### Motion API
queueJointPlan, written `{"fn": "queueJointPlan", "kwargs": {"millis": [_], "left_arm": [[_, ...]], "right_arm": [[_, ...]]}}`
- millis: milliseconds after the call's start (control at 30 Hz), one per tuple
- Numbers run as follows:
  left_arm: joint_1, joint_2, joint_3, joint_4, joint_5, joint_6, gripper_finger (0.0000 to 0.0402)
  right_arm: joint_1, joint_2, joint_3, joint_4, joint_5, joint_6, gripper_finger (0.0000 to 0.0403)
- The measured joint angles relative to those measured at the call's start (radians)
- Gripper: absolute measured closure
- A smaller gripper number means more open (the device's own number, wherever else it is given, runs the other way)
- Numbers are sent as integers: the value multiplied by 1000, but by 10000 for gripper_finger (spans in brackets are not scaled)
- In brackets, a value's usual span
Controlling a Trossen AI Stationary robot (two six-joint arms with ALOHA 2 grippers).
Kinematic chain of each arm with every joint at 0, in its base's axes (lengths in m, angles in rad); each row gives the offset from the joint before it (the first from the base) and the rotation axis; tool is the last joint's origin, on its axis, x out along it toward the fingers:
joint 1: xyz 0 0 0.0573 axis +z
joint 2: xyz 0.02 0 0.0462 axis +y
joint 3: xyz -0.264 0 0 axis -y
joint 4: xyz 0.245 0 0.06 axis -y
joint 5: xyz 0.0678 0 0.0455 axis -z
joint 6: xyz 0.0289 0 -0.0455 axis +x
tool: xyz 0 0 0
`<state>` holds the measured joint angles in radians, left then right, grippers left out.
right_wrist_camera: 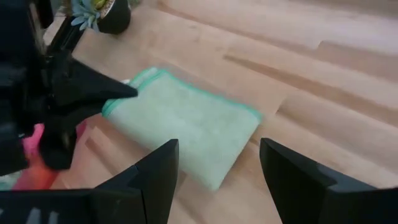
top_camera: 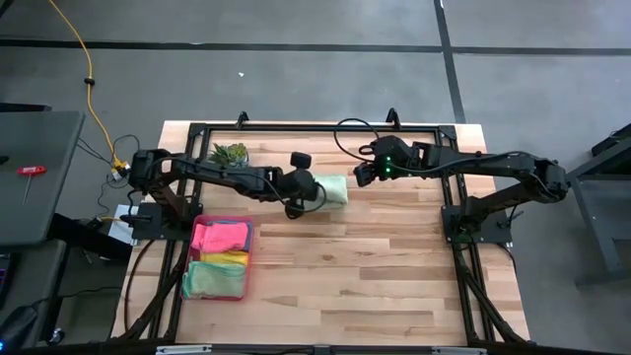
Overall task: Fold microfiber towels
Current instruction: Fold the green microfiber towel
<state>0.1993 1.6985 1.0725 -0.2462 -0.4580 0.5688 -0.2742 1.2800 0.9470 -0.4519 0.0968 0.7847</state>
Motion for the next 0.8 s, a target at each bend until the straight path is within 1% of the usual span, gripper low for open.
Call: {"fn": "queueJointPlan", "kwargs": {"millis": [67, 133, 233, 300, 400, 467, 567, 600, 700, 800], "left_arm": [[-1, 1, -2, -41, -11, 8, 400], [3, 2, -2, -42, -8, 9, 400], [12, 2, -2, -42, -2, 5, 400], [18, 2, -2, -43, -3, 2, 400], [23, 2, -2, -58, -24, 13, 401], [21, -1, -2, -71, -37, 26, 401], [21, -10, -2, -90, -26, 25, 401], [21, -10, -2, -94, -21, 22, 401], [24, -10, -2, -106, -20, 16, 401], [24, -10, -2, -105, -18, 9, 401]], "right_arm": [[0, 9, 0, 5, -46, -12, 188], [5, 32, 0, 15, -111, -66, 188], [50, 71, 0, 54, -127, -144, 196], [87, 109, 0, 77, -127, -207, 213], [136, 178, -1, 106, -127, -269, 261], [161, 223, -1, 151, -116, -275, 306], [187, 292, -1, 250, -83, -288, 380], [194, 314, -1, 290, -70, -288, 391], [217, 393, 0, 388, -6, -247, 385], [245, 475, 0, 470, 57, -212, 398]]}}
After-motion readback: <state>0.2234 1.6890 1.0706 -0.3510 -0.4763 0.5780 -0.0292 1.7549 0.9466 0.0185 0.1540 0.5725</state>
